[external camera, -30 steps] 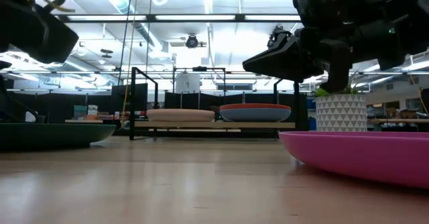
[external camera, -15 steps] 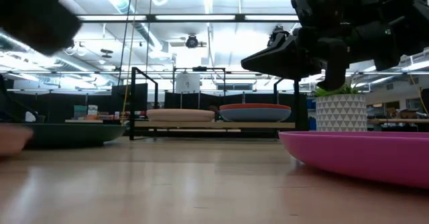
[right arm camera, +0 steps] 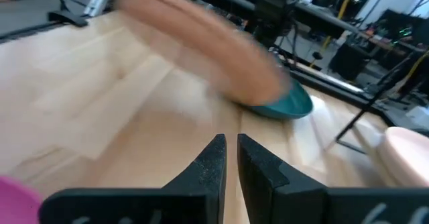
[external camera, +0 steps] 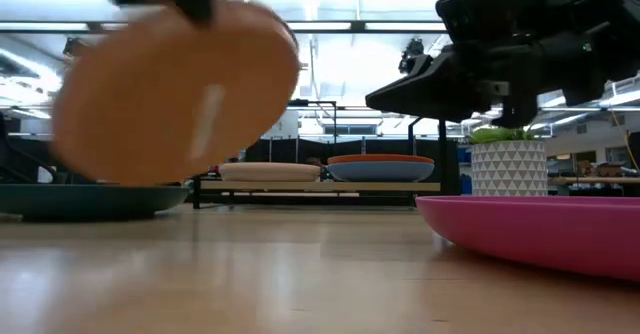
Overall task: Place and stack plates onto a shelf
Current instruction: Stack the brown plate on top of the the light orange plate on the shelf
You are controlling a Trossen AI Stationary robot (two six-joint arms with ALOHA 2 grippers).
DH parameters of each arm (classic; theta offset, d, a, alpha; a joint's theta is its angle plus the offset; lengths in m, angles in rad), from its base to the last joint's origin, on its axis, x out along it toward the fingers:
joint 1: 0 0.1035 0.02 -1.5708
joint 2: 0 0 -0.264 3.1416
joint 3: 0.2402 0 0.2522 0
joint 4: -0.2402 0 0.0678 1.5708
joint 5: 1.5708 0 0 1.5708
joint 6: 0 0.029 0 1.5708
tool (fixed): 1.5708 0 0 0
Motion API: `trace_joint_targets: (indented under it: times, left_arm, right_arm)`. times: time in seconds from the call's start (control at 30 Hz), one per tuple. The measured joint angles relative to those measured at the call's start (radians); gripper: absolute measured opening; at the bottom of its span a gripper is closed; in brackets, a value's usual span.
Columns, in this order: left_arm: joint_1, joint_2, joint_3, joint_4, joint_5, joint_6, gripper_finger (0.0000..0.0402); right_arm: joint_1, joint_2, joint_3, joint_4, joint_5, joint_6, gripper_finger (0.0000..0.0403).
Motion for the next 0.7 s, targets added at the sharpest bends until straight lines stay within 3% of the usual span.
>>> trace_joint_targets:
  times: [0.37,0.7]
  left_arm:
    - [0.301,0.0,-0.001,-0.052,-0.011,0.55,0.0016]
    - [0.566,-0.008,-0.001,-0.103,-0.006,0.845,0.0016]
  right_arm:
    - [0.082,0.0,0.0,-0.077,0.035,0.087,0.0043]
    - [0.164,0.0,0.0,-0.08,0.059,0.117,0.0043]
